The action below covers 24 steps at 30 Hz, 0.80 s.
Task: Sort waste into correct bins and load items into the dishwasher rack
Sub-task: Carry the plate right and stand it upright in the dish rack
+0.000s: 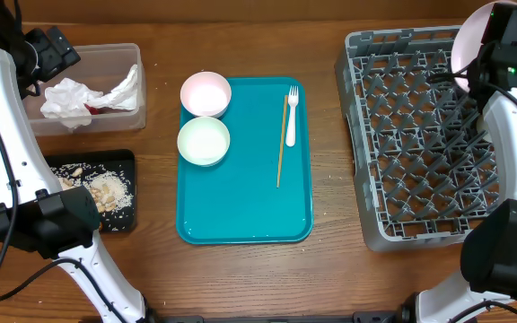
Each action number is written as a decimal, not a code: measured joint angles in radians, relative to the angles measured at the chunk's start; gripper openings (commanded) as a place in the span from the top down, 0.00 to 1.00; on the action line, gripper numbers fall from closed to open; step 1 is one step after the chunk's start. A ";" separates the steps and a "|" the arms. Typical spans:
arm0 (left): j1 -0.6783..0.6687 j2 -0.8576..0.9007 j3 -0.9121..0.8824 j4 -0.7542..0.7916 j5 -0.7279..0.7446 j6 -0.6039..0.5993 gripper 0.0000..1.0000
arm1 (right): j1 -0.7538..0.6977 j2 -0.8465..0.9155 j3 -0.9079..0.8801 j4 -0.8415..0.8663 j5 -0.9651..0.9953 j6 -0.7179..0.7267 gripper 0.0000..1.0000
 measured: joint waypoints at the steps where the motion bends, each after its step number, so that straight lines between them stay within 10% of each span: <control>1: 0.000 0.000 0.000 0.000 0.000 0.000 0.00 | 0.000 0.000 -0.005 0.024 0.007 -0.016 0.95; 13: 0.000 0.000 0.000 0.000 0.000 0.000 0.00 | 0.001 0.079 -0.022 0.062 0.022 -0.095 0.82; 17: 0.000 0.000 0.000 0.000 0.000 0.000 0.00 | 0.013 0.085 -0.031 0.071 0.023 -0.101 0.63; 21: 0.000 0.000 0.000 0.000 0.000 0.000 0.00 | 0.066 0.085 -0.031 0.078 0.032 -0.099 0.00; 24: 0.000 0.000 0.000 0.000 0.000 0.000 0.00 | 0.142 0.085 -0.024 0.075 0.057 -0.099 0.00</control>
